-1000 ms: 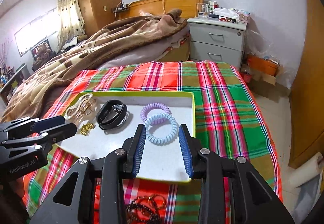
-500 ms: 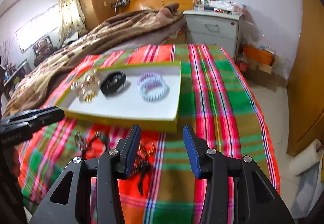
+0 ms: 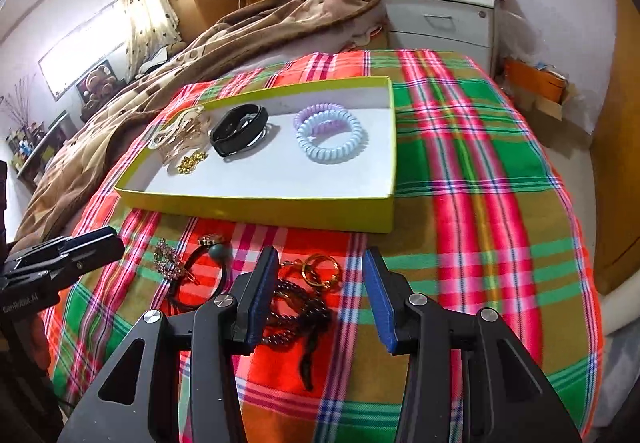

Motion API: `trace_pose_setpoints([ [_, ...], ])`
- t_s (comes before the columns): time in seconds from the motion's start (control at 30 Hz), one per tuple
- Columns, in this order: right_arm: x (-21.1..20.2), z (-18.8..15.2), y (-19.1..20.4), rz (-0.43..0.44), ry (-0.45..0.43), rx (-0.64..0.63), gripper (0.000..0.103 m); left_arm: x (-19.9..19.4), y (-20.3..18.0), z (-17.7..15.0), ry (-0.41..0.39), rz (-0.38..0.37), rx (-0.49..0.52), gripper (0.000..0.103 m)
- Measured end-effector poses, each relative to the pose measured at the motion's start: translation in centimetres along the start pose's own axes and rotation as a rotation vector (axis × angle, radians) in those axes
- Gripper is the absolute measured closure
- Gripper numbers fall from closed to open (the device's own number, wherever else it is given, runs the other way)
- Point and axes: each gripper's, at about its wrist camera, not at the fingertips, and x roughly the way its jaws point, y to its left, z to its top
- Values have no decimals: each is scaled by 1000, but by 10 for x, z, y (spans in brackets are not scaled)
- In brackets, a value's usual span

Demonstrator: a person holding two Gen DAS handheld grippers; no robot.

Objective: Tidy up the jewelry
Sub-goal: 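Withdraw both tools from the box toward the remaining jewelry, then grasp the pink rhinestone hair clip with the left tool while the right tool grasps the gold ring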

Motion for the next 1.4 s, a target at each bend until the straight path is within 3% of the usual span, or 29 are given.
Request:
trace_pose_setpoints([
  [0.5,10,-2,3,-9,36,-44,59,8,0,-1,24,10,6,62],
  [0.6,10,-3,4,-5,41,-56,71,10,-1,0,29,14,10,62],
  [0.8,8,-6,3,2,40,-66,72,10,-5,0,32,16,18,62],
  [0.9,8,-6,5,-8,39,-74,81,11,-5,0,34,18,19,62],
  [1.0,7,-6,4,-4,38,-69,81,11,-5,1,35,22,16,62],
  [1.4,-14,0,-8,10,-54,-9,81,8,-2,-3,48,23,35,62],
])
